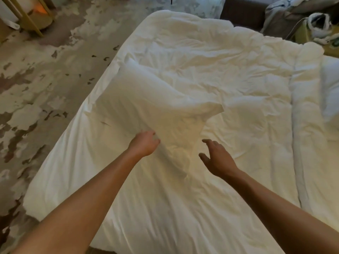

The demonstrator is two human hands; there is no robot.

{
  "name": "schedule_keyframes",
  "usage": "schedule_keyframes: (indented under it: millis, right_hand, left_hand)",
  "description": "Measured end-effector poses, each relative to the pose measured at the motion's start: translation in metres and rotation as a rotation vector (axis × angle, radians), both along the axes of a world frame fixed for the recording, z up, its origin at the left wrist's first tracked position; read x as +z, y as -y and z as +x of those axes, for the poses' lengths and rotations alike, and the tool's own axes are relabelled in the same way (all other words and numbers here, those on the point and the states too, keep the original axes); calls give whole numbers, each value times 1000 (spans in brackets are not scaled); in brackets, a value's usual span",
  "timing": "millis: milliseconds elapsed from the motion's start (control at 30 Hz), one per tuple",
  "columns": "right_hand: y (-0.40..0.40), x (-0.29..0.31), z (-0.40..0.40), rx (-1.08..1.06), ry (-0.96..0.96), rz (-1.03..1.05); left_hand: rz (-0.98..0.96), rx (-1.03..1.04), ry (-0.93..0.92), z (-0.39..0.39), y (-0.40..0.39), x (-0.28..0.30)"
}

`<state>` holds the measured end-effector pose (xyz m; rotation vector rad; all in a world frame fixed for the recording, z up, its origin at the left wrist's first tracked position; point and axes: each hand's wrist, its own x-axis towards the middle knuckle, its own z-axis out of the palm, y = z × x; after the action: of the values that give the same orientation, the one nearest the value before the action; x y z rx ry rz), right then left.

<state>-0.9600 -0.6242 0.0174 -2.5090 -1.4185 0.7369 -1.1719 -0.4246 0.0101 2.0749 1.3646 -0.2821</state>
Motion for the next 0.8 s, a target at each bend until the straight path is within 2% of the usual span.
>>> schedule_keyframes:
  millis: [233,433,500,600,700,800]
  right_hand:
    - [-142,-41,43,-13,115,66]
    - [-240,-87,86,-73,198,94]
    - [-262,-102,102,-98,217,67]
    - [-277,-125,125,-115,265,-82]
    - [-273,-145,140,-195,126,-206]
    - [-260,-160,138,-226,22,-187]
  left_hand:
    - [173,-50,59,70,-91,-68]
    - [189,-54,38,83,-105,-141]
    - [208,-57,41,82,-104,-159]
    - [236,-62,44,81,-107,-180]
    - [250,-75,68,79,-108,-194]
    - [246,-88,71,76,-108,-202]
